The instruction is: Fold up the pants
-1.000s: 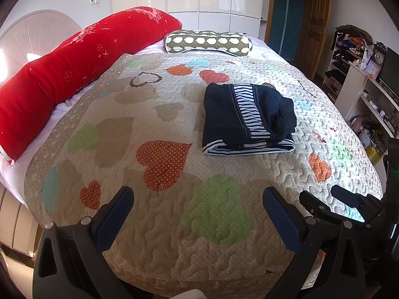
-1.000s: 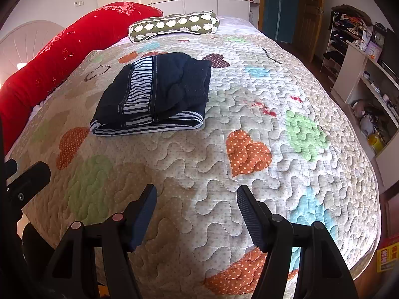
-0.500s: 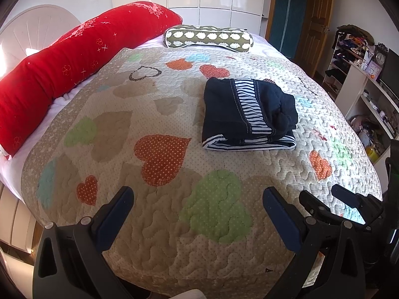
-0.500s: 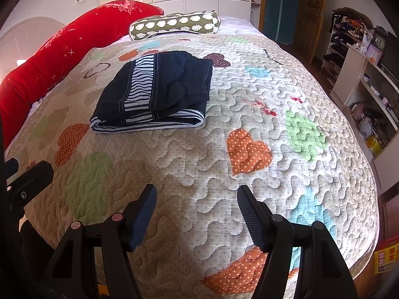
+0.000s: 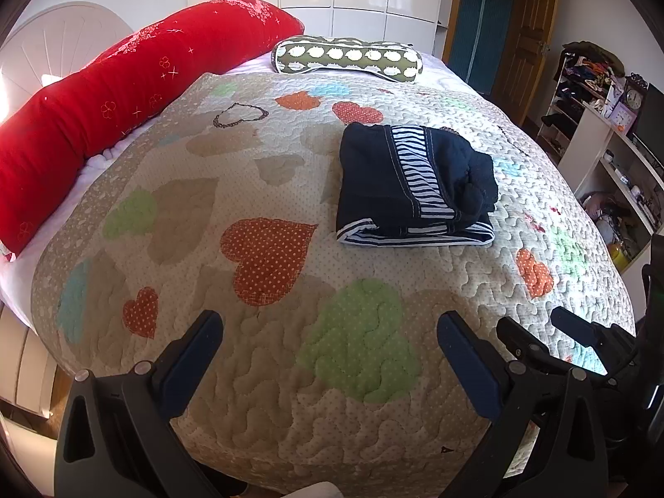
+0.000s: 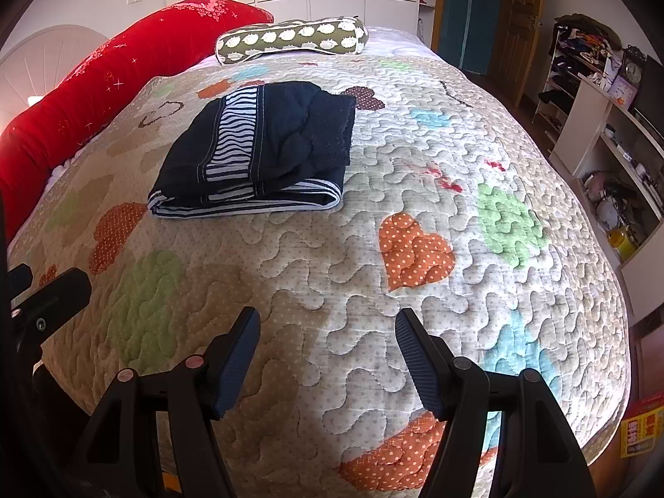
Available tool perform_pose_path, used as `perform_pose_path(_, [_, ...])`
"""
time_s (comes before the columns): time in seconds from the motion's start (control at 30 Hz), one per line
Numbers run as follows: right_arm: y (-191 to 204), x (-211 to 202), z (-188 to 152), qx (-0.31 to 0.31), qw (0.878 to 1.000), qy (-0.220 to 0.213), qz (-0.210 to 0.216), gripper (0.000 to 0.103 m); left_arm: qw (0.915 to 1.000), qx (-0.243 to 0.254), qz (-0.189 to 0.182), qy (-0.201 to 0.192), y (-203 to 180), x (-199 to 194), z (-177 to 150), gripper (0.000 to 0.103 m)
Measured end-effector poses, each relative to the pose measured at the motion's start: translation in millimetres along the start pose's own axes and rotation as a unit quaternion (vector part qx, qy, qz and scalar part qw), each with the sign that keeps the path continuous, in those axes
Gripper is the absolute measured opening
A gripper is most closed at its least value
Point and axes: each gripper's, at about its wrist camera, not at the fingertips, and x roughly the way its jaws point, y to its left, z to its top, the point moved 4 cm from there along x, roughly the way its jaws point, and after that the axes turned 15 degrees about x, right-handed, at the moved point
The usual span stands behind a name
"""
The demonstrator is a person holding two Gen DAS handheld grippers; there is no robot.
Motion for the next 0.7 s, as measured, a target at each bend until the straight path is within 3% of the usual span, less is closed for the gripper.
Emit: perform_pose_path(0.7, [6,10,9,-0.011,1.000,-0.001,-0.006,0.072,0.9998,-0.002,-0.010,0.015,1,15,-2,0.103])
